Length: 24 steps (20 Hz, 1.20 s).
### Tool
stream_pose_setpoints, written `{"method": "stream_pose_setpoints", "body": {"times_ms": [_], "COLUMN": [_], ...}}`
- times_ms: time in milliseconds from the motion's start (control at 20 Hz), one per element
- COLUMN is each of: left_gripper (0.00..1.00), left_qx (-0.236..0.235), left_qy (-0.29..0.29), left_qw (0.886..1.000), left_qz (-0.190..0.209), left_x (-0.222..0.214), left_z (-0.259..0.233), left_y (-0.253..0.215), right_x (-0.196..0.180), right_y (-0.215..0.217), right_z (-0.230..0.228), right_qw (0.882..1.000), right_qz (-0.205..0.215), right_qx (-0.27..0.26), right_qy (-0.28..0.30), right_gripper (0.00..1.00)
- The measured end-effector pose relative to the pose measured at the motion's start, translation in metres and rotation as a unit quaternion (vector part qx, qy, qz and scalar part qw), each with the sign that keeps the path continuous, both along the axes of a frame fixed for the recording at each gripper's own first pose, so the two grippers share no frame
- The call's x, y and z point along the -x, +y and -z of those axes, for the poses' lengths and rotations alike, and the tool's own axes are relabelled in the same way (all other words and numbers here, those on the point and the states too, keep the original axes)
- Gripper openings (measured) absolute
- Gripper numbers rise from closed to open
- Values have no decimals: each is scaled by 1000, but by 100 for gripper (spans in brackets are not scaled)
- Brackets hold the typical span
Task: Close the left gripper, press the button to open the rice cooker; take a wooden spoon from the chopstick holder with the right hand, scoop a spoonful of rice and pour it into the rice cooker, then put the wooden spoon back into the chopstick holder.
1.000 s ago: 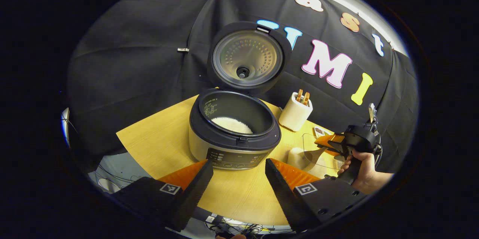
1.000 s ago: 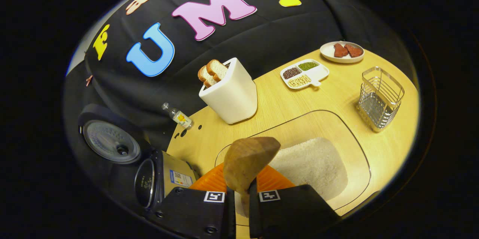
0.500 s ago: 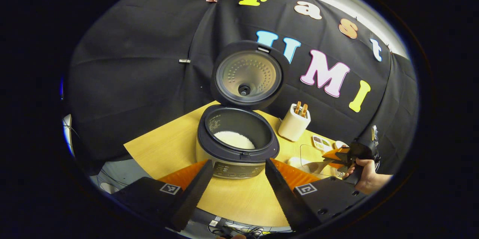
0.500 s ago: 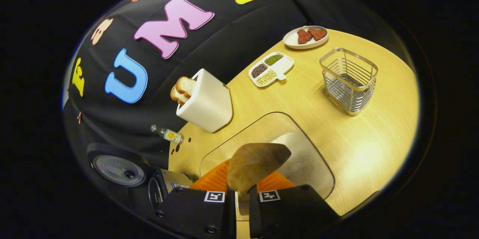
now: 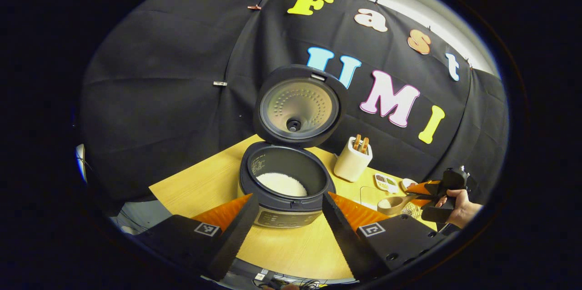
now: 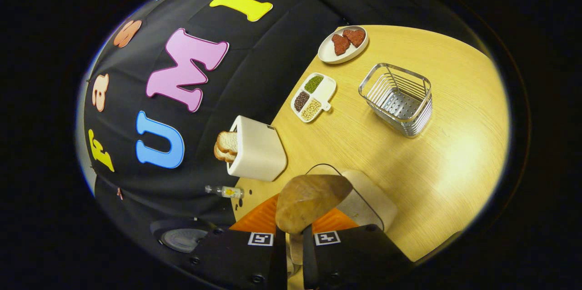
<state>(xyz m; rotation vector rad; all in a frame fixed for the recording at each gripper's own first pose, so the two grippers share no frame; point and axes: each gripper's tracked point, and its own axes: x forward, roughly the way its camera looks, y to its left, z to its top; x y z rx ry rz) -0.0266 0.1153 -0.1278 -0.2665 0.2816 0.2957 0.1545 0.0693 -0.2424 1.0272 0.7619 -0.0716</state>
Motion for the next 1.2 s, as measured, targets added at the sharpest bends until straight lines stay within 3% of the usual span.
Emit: {"method": "stream_pose_setpoints", "body": {"times_ms": [200, 700, 950, 1200], "left_gripper": [95, 95, 95, 95], "left_qx": [-2, 10, 24, 39], "left_qy": [-12, -36, -37, -35], "left_qw": [1000, 998, 996, 993], "left_qz": [-5, -52, -84, -102], "left_x": [2, 30, 52, 66], "left_z": [-9, -19, -11, -2], "left_y": [12, 59, 87, 108], "right_x": [-9, -11, 4, 4], "right_y": [28, 163, 229, 283], "right_z": [-42, -115, -107, -110], "right_qw": [999, 985, 981, 965], "right_qz": [-8, -96, -151, -219], "right_qx": [-45, -121, -97, 1], "right_qy": [-23, -75, -77, -144], "right_gripper": [18, 18, 18, 18]}}
